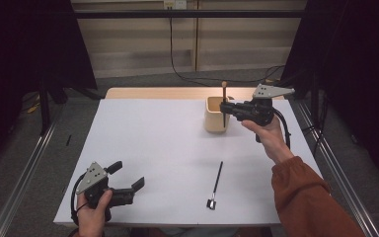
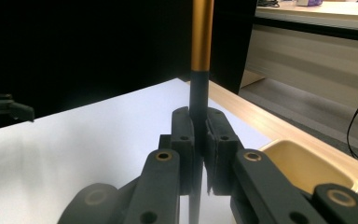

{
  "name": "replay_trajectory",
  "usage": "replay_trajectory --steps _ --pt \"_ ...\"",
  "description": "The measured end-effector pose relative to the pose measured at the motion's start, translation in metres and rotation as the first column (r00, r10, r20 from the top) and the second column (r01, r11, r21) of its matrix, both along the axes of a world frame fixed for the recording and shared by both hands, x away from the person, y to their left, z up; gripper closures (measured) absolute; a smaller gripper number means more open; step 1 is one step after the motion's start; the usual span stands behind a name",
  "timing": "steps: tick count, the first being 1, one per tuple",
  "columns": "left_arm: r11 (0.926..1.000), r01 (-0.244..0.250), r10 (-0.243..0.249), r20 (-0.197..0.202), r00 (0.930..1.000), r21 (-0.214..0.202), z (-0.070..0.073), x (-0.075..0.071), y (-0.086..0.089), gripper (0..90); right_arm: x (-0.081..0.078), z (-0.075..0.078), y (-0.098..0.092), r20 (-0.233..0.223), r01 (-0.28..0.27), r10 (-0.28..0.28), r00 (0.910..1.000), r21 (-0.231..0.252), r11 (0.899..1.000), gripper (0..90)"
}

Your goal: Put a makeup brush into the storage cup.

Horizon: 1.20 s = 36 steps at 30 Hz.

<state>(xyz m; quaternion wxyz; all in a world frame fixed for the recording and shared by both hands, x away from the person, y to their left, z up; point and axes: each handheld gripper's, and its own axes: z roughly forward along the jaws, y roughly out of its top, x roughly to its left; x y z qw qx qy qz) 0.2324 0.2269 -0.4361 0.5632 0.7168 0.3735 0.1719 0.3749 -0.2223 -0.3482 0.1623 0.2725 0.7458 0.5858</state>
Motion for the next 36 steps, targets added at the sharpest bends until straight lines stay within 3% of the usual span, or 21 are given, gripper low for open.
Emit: replay_trajectory --steps 2,5,15,19,30,36 --pt "1.0 0.004 -0.004 0.005 1.0 -0.001 0.0 0.0 0.001 2.3 0.007 0.0 0.0 -0.01 0.015 -0.015 0.9998 0.015 1.0 83.2" --pt "1.0 0.005 -0.005 0.005 1.0 0.0 0.0 0.0 0.0 2.3 0.015 -0.001 0.001 -0.016 0.041 -0.041 0.9991 -0.006 0.999 83.2" --pt "0.9999 0.012 -0.012 0.005 0.9999 0.006 0.0 0.001 0.0 2.4 0.037 0.006 0.001 -0.027 0.095 -0.095 0.9951 0.001 0.995 83.2" --pt "0.9998 0.019 -0.019 0.003 0.9998 0.005 0.0 0.001 0.0 2.7 0.047 0.005 0.003 -0.038 0.118 -0.118 0.9923 -0.017 0.993 83.2" --pt "0.9998 0.019 -0.019 0.001 0.9998 0.006 0.001 0.002 0.001 2.7 0.069 0.026 0.014 -0.003 0.15 -0.15 0.9887 -0.046 0.988 83.2" --pt "0.9997 0.023 -0.023 0.003 0.9997 0.005 0.0 0.002 0.001 2.7 0.078 0.013 0.014 -0.033 0.165 -0.167 0.9854 -0.054 0.985 83.2"
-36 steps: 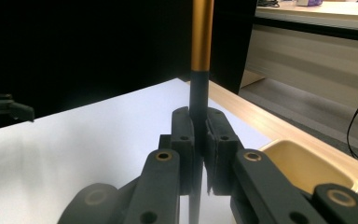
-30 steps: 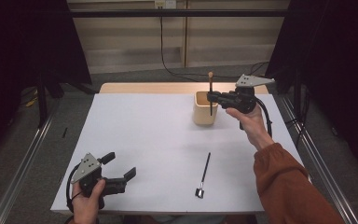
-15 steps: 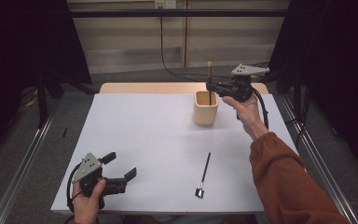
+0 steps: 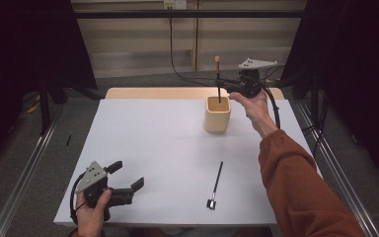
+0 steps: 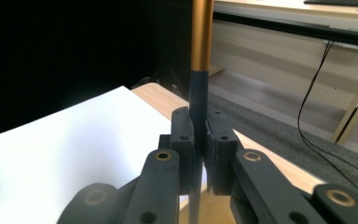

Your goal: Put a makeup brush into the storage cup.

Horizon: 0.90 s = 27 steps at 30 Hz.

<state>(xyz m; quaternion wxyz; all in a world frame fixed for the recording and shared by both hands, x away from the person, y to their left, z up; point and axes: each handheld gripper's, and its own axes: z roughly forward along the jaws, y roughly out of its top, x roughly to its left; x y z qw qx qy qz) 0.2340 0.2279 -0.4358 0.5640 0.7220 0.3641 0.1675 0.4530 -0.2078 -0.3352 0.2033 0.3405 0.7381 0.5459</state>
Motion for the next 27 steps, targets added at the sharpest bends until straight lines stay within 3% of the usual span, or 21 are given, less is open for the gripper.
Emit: replay_trajectory --steps 6,8,27 --pt "1.0 0.001 -0.001 -0.006 1.0 -0.003 0.0 0.0 0.0 2.7 0.004 -0.011 -0.001 -0.009 0.006 -0.006 0.9999 -0.005 1.0 83.1" --pt "1.0 0.002 -0.002 -0.006 1.0 0.002 0.0 0.0 0.0 2.7 0.005 -0.015 -0.002 -0.012 0.006 -0.007 0.9999 -0.026 1.0 83.1" --pt "0.9999 0.014 -0.014 -0.009 0.9999 0.007 -0.001 0.001 0.0 2.7 0.005 -0.049 -0.009 -0.055 0.021 -0.022 0.9982 -0.012 1.0 83.0"
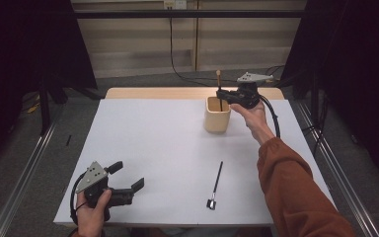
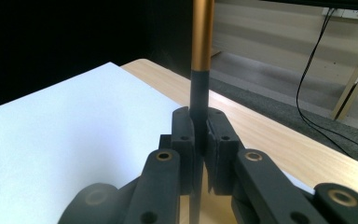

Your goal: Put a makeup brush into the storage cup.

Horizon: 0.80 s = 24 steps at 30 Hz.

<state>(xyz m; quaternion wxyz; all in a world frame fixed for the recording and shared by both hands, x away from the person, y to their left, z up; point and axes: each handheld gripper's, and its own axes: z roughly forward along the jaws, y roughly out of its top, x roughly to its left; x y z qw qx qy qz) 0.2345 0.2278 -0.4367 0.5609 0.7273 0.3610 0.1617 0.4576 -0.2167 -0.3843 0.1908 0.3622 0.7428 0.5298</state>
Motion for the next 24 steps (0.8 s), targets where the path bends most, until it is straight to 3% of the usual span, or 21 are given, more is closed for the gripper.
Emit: replay_trajectory --steps 11,24 --pt "0.9999 -0.013 0.013 -0.001 0.9999 0.002 0.0 0.0 0.001 2.2 -0.004 -0.017 -0.002 -0.021 -0.001 0.001 0.9998 0.012 1.0 82.5" --pt "0.9998 -0.019 0.019 -0.004 0.9998 0.002 0.0 0.001 0.004 2.3 -0.004 -0.023 0.0 -0.035 -0.007 0.007 0.9994 0.005 1.0 76.5"
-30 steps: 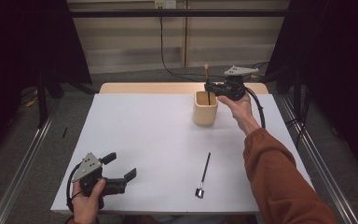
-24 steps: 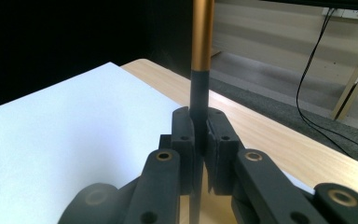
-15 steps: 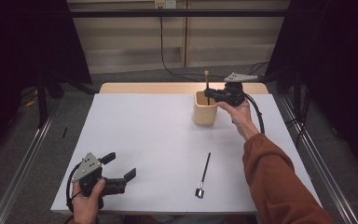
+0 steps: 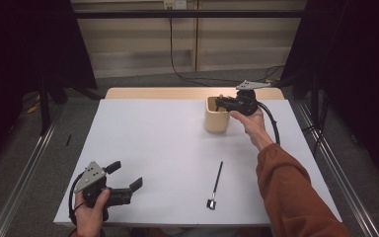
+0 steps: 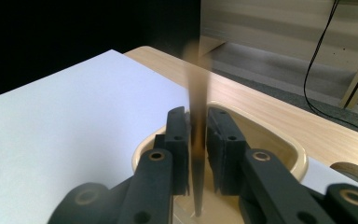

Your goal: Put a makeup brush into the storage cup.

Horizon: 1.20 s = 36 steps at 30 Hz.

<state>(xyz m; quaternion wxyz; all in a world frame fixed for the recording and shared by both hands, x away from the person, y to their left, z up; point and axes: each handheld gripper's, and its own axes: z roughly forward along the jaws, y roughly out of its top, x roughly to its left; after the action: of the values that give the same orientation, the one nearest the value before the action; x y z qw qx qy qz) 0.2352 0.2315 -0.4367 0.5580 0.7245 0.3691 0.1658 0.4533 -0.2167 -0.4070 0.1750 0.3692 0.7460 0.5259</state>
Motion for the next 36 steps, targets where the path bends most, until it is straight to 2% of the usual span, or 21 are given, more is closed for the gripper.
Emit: replay_trajectory --steps 1,4,8,10,13,17,20,26,32,36 --pt "1.0 0.001 -0.001 0.0 1.0 0.001 0.0 0.0 0.0 2.3 0.0 0.0 0.0 0.0 -0.001 0.001 1.0 -0.004 1.0 74.6" --pt "1.0 0.0 0.0 0.0 1.0 0.001 0.0 0.0 0.0 2.3 0.0 0.001 0.0 -0.012 0.006 -0.006 0.9999 0.0 1.0 60.9" --pt "1.0 0.001 -0.001 -0.001 1.0 0.003 0.0 0.0 0.0 2.3 0.0 0.0 -0.001 -0.045 0.032 -0.031 0.9985 0.008 0.999 34.4" --pt "1.0 0.003 -0.003 -0.001 1.0 0.004 0.0 0.0 0.0 2.3 0.0 0.0 -0.001 -0.047 0.035 -0.035 0.9983 0.008 0.999 25.4" --pt "1.0 0.002 -0.002 -0.001 1.0 0.004 0.0 0.0 0.0 2.3 -0.001 0.001 -0.002 -0.041 0.035 -0.035 0.9986 0.014 0.999 15.5" --pt "1.0 0.003 -0.003 0.0 1.0 0.006 0.0 0.0 0.0 2.3 -0.002 0.003 -0.002 -0.038 0.04 -0.039 0.9985 0.019 0.999 6.8" --pt "0.9999 0.002 -0.001 -0.004 1.0 0.013 -0.001 0.001 0.0 2.4 -0.005 0.003 -0.003 -0.043 0.036 -0.034 0.9985 0.047 0.998 6.6" --pt "0.9999 -0.008 0.008 -0.001 1.0 0.008 0.0 0.001 0.001 2.6 -0.013 0.0 -0.008 -0.025 0.041 -0.04 0.9989 0.046 0.998 1.9" --pt "0.9998 -0.017 0.017 0.002 0.9998 0.008 0.0 0.002 0.001 2.6 -0.023 0.001 -0.012 -0.016 0.05 -0.049 0.9987 0.056 0.997 1.7" --pt "0.9998 -0.018 0.018 0.008 0.9998 0.008 0.0 0.001 0.002 2.6 -0.029 0.004 -0.015 0.002 0.053 -0.053 0.9986 0.043 0.998 2.2"
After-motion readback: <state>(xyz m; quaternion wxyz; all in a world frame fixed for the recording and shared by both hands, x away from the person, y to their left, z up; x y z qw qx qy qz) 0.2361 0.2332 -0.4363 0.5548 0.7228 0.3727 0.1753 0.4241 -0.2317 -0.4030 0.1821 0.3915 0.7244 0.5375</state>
